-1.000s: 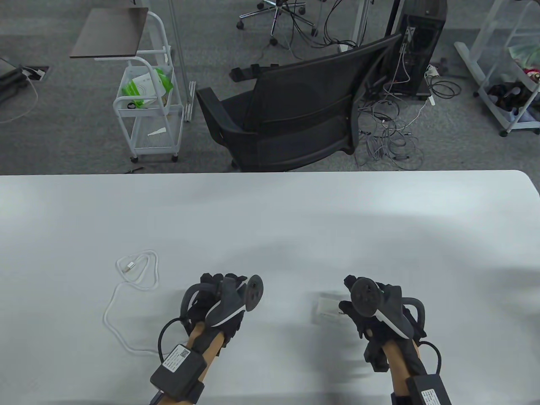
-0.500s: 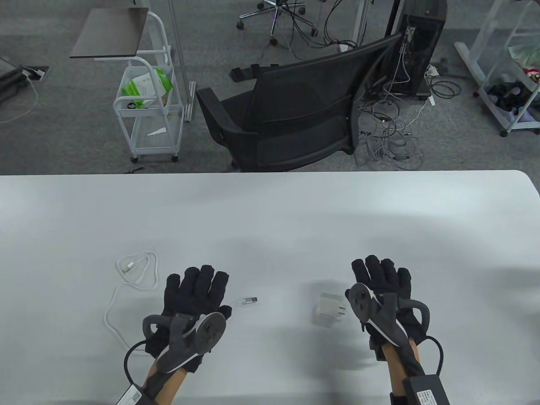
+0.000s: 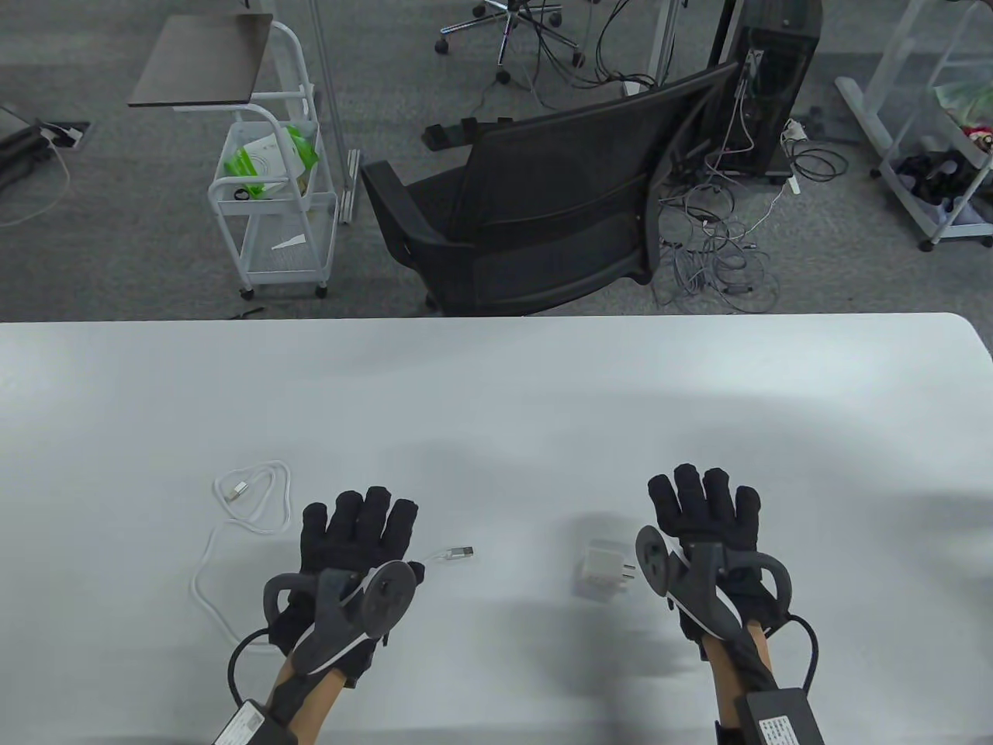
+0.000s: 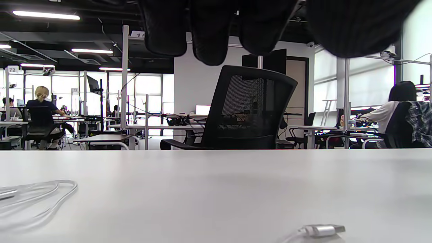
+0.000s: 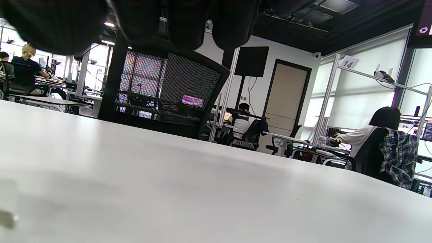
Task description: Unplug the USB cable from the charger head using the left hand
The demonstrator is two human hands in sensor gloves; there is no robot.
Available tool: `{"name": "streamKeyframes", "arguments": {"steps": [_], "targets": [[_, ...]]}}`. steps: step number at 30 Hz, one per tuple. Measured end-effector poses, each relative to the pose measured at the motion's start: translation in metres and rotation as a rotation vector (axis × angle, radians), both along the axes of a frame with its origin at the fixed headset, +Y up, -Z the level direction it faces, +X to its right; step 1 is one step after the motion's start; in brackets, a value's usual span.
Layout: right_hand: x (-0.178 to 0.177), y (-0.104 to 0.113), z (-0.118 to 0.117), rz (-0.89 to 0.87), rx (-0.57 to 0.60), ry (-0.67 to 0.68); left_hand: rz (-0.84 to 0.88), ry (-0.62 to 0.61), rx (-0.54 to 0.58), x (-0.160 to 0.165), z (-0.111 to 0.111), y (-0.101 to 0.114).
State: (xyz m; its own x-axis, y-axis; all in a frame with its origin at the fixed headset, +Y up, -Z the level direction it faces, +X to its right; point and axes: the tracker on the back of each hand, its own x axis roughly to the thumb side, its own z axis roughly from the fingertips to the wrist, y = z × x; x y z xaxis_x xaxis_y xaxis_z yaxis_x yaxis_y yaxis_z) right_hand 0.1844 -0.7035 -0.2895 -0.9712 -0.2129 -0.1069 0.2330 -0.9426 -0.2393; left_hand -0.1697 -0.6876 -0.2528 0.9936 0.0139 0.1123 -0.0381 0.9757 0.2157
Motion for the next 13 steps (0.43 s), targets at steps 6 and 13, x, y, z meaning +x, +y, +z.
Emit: {"name": "streamKeyframes", "arguments": {"steps": [6, 13], "targets": [[-0.0001, -0.001, -0.0003, -0.006, -0.008, 0.002, -0.002, 0.012, -0.029, -0.0047, -0.006, -0.0046], [-0.0033, -0.003, 0.0002, 0.024, -0.032, 0.012, -0.009, 0.028, -0.069, -0.0097, -0.008, -0.0092]]}}
